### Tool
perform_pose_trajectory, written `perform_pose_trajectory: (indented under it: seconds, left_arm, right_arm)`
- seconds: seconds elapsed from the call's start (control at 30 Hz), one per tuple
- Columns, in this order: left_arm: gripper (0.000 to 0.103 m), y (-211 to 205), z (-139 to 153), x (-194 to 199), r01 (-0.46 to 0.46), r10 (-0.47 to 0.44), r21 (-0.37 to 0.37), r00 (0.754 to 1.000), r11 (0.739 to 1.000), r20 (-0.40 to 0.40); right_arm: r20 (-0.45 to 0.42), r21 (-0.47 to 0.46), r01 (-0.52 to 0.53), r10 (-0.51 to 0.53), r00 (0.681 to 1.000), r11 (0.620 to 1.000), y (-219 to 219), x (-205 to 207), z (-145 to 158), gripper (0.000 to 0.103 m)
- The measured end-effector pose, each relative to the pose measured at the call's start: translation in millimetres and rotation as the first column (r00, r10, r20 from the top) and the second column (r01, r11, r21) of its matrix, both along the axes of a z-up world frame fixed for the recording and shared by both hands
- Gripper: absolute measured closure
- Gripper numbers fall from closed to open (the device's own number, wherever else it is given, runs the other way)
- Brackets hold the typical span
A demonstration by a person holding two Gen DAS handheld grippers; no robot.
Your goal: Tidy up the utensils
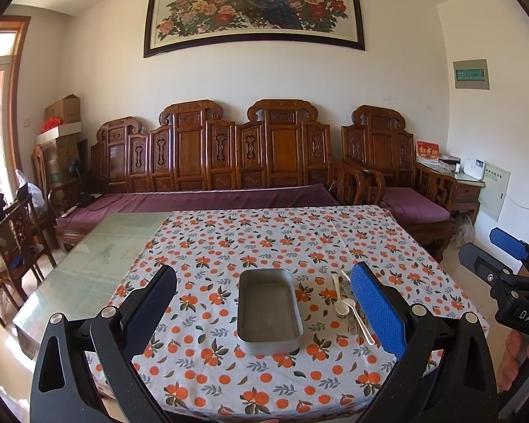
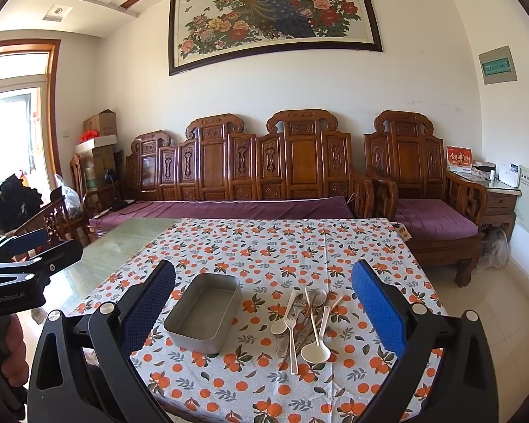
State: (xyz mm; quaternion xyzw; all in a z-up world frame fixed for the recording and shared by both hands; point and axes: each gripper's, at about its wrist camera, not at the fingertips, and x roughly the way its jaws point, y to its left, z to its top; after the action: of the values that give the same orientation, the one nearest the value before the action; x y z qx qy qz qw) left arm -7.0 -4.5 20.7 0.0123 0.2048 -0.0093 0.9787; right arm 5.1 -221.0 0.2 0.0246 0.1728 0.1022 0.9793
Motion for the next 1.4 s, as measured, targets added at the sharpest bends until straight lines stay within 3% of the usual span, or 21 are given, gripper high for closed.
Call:
perform_pose_trajectory:
  seconds: [1.4]
  left_arm:
    - [0.008,-1.2,0.3,-3.5,0.008,-0.008,-0.003,1.000,1.000,0.007]
  right_arm:
    - [0.004,0.003,-0.005,0.005,1.000,1.000,0.2,-1.2,3.3,0.002]
